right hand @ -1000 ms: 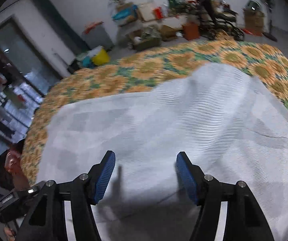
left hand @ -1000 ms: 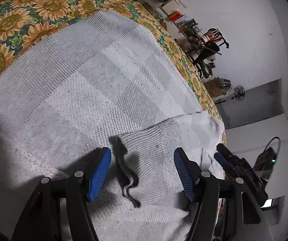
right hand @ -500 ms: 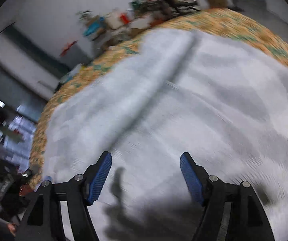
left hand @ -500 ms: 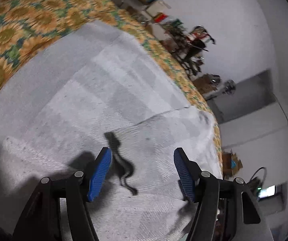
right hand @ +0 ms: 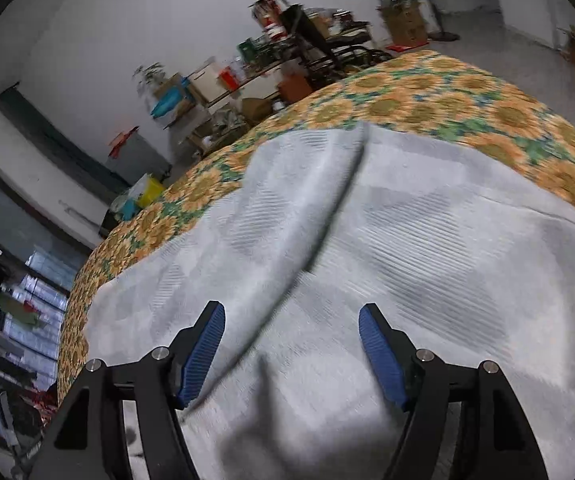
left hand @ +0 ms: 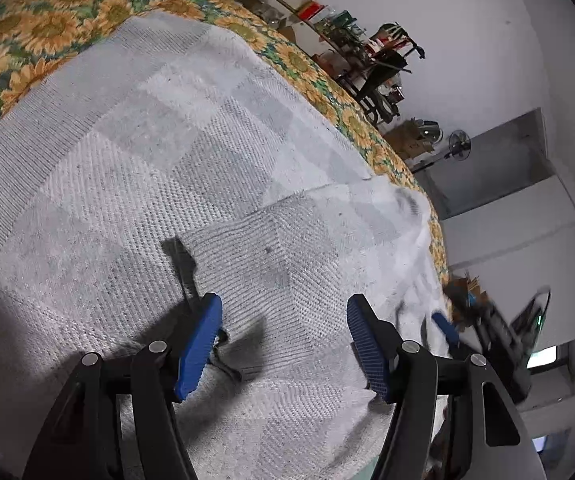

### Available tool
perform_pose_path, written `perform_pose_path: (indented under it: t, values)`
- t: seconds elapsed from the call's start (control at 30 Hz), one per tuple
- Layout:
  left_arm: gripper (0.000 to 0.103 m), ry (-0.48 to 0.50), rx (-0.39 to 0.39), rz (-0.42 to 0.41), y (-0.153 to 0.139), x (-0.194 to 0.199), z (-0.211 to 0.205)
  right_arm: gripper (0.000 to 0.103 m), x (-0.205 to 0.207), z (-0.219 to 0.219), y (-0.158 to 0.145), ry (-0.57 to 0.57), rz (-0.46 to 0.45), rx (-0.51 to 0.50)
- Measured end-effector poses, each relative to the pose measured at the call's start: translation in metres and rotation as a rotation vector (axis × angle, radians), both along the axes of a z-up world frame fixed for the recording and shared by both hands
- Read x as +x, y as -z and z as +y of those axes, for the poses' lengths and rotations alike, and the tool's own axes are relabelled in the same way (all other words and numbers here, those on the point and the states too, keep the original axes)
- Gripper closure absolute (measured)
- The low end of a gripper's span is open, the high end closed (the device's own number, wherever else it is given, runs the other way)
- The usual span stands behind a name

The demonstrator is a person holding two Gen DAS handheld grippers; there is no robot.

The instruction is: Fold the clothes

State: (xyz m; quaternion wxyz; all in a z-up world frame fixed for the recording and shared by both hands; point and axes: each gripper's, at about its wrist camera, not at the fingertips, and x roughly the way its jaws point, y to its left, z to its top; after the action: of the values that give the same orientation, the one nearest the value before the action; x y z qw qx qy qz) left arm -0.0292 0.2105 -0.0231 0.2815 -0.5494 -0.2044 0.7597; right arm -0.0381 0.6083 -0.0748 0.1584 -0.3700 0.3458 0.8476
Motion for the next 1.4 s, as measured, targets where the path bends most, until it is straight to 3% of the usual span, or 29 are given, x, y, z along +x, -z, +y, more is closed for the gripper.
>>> perform_pose_path:
  t: [0.1,0.27,0.5,0.6,0.7,0.83,1.03,1.27,1.33,1.4]
  values:
    - [0.037,0.058,-0.036,0.055,-0.009,0.007,0.010,0.031,-0.020,-0.009,0.000,-0.062,0.026,-0.012]
    - [0.037,0.115,-0.026,0.088,-0.016,0.008,0.028,0.031,-0.041,0.004,-0.001,-0.057,-0.026,0.060]
    - [0.037,0.102,0.012,0.025,-0.006,-0.003,0.040,0.056,-0.057,0.064,-0.007,0.072,-0.017,0.079]
    - [0.037,0.077,0.022,-0.001,0.000,-0.008,0.039,0.058,-0.074,0.093,-0.006,0.095,-0.022,0.095]
    - [0.037,0.018,0.026,-0.016,0.002,-0.014,0.033,0.058,-0.096,0.119,0.015,0.117,-0.071,-0.019]
    - [0.037,-0.033,0.018,-0.020,0.001,-0.019,0.023,0.058,-0.112,0.123,0.033,0.109,-0.056,-0.081]
    - [0.037,-0.060,0.018,-0.023,-0.003,-0.019,0.015,0.051,-0.093,0.087,0.015,0.041,-0.051,-0.037]
    - [0.037,-0.121,0.013,-0.029,-0.004,-0.023,-0.006,0.053,-0.049,-0.031,0.008,-0.226,0.032,-0.061]
    - [0.037,-0.146,0.018,-0.029,-0.004,-0.021,-0.017,0.053,-0.040,-0.073,0.011,-0.326,0.080,-0.112]
    - [0.037,-0.171,0.027,-0.027,-0.005,-0.017,-0.030,0.054,-0.044,-0.111,0.020,-0.435,0.071,-0.169]
